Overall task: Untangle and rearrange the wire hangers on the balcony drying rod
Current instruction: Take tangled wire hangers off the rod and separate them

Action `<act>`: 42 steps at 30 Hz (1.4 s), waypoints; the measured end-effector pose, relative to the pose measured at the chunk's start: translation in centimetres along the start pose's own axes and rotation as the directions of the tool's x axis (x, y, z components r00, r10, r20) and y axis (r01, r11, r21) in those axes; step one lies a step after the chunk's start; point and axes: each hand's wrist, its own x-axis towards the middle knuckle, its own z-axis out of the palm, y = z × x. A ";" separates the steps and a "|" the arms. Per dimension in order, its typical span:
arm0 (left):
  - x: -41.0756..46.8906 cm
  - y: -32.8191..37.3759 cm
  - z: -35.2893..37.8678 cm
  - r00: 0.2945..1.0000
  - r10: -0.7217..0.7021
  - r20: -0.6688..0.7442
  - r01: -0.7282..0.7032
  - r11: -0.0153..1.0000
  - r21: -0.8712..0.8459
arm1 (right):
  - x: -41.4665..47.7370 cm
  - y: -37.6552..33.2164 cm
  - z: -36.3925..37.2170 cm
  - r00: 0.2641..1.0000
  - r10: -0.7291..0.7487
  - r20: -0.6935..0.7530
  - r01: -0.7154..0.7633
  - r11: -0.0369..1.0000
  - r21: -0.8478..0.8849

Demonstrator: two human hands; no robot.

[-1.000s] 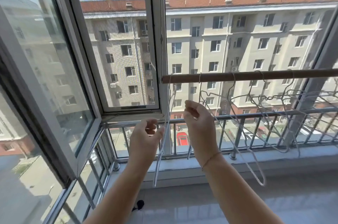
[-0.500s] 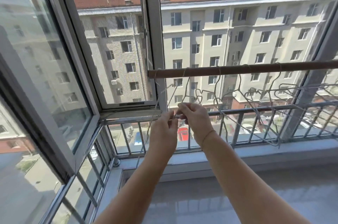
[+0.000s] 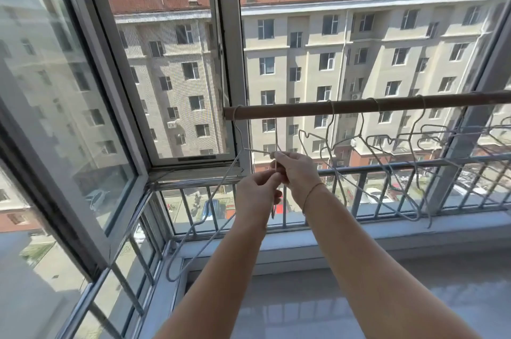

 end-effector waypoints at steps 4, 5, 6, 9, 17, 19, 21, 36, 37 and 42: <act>-1.2 -3.0 -0.8 0.995 -0.092 0.024 0.092 0.996 0.001 | -0.9 2.9 -1.7 0.999 0.018 0.034 -0.016 0.997 -0.081; -1.6 -3.9 -1.1 0.993 -0.115 0.033 0.115 0.993 0.016 | -1.2 3.7 -2.3 0.999 0.014 0.030 -0.010 0.994 -0.107; -2.0 -4.9 -1.4 0.990 -0.134 0.042 0.133 0.990 0.037 | -1.3 4.5 -3.0 1.000 0.009 0.018 -0.007 0.992 -0.129; -2.4 -7.7 -2.9 0.983 -0.176 0.046 0.169 0.977 0.132 | -1.5 6.7 -5.1 0.999 -0.012 -0.047 -0.001 0.962 -0.273; -1.7 -13.0 -7.6 0.975 -0.178 0.136 0.102 0.892 0.440 | -1.9 9.2 -9.2 0.985 -0.022 0.170 0.162 0.453 -0.876; -1.3 -13.4 -8.7 0.970 -0.156 0.186 0.037 0.851 0.524 | -2.4 9.2 -9.8 0.957 0.068 0.283 0.244 0.343 -0.907; -0.9 -13.7 -9.1 0.967 -0.156 0.202 0.022 0.839 0.543 | -2.8 8.9 -10.4 0.934 0.105 0.341 0.307 0.252 -0.918; -6.2 -14.4 -2.3 0.994 -0.104 0.041 0.089 0.955 0.281 | -6.6 8.0 -10.9 0.963 0.105 0.249 0.071 0.791 -0.608; -6.8 -13.8 -1.4 0.989 -0.113 0.095 0.090 0.972 0.217 | -6.4 7.7 -10.6 0.968 0.081 0.238 0.071 0.820 -0.568; -8.4 -10.5 1.4 0.982 -0.072 0.173 0.077 0.997 -0.022 | -5.9 5.5 -8.7 0.973 -0.051 0.227 0.135 0.917 -0.375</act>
